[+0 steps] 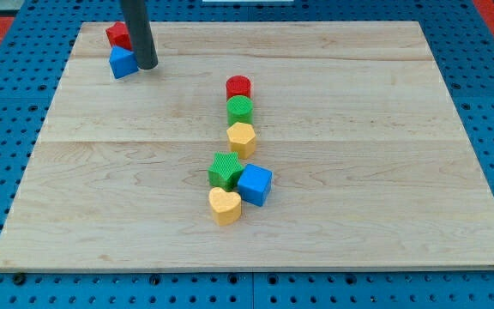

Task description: Move the red circle to the bottom of the blue triangle

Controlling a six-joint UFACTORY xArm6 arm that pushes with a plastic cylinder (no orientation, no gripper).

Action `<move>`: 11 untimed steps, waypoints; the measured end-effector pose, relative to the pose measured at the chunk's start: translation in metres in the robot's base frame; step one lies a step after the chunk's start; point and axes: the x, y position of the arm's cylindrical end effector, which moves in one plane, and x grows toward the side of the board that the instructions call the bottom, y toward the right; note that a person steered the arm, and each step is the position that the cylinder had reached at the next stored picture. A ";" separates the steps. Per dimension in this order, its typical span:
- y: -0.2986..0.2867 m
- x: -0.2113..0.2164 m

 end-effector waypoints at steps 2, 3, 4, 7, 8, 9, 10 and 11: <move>-0.001 0.000; -0.012 0.000; 0.038 0.000; 0.185 0.069; 0.105 0.056; 0.026 0.047; -0.014 0.047; 0.016 0.074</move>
